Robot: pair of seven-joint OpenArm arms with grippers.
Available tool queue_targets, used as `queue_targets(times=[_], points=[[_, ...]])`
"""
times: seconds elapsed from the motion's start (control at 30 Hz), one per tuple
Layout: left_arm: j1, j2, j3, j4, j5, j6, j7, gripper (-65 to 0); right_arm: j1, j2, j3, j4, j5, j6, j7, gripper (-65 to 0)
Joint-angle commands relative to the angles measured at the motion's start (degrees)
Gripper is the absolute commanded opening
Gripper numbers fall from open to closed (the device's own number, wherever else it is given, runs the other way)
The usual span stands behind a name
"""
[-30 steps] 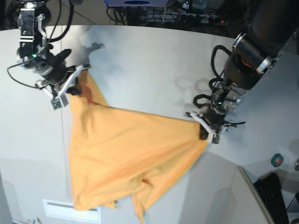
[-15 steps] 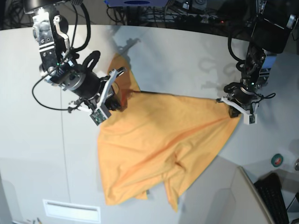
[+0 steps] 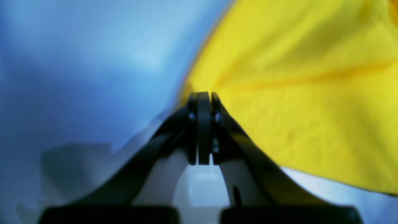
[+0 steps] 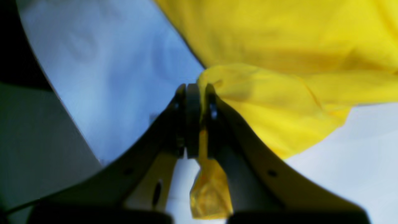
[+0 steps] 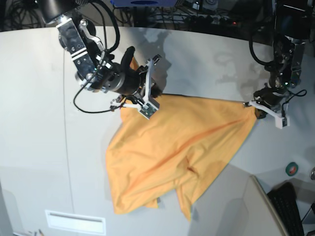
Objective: Layout the t-shirt on the table in an organized manner, then fold the t-shirt properly
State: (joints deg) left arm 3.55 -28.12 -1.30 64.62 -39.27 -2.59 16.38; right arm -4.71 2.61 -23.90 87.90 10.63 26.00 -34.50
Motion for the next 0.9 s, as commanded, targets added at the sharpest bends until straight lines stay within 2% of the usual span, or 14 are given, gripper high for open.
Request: queue_targets(times=[0.0,0.1,0.17,0.23,0.27,0.4,0.43,0.47,0.53,0.6,0.73,0.87], points=[[1.2,-0.9,-2.5,2.5,0.1,0.0,0.5,-65.0,1.0,-1.2,-0.4,-0.9,0.9,0.2,1.2,-65.0],[6.7,-0.5,-8.2,7.7,0.1,-0.1,2.1,-65.0,1.0,-2.0,0.2,-3.5,1.0,0.2,1.6,-65.0],[9.9,1.4,-11.6,11.1,0.1,-0.2,2.4,-65.0,0.6,-2.1,2.8,-2.8,1.0,0.2,1.5,-65.0],[12.8,3.5,-15.5,13.4,0.1,-2.3,2.5,-65.0,0.0,-2.1,4.6,-1.8,1.0,0.2,1.3,-65.0],[14.1,5.2,-18.1,14.2,0.1,-3.9,2.5,-59.6,-0.2,-2.0,5.5,-1.1,1.0,0.2,1.3,-65.0],[15.6,10.8,-24.3,14.3,0.1,-9.8,2.6,-15.0,-1.5,-1.8,8.2,1.2,1.0,0.2,1.3,-65.0],[15.5,11.6,-24.4,14.2,0.1,-12.0,2.6,-5.6,-1.8,-1.8,8.7,1.5,1.0,0.2,1.3,-65.0],[15.2,12.3,-24.4,14.2,0.1,-13.4,2.6,0.0,-1.8,-1.8,9.1,1.5,1.0,0.2,1.3,-65.0],[13.9,13.8,-24.5,14.2,0.1,-15.0,2.6,0.0,-1.8,-1.8,9.0,1.5,1.0,0.2,1.3,-65.0],[11.7,14.9,-24.4,13.3,0.3,-15.3,2.6,0.0,-2.0,-1.8,9.0,1.4,1.0,0.2,1.3,-65.0],[6.3,15.3,-24.4,5.8,0.2,-15.3,2.7,-11.0,-2.1,-1.7,9.0,1.4,1.0,0.2,1.3,-65.0],[4.8,15.4,-25.1,1.4,0.1,-15.0,2.7,-14.5,-2.2,0.0,9.0,1.4,1.0,0.2,1.3,-65.0]])
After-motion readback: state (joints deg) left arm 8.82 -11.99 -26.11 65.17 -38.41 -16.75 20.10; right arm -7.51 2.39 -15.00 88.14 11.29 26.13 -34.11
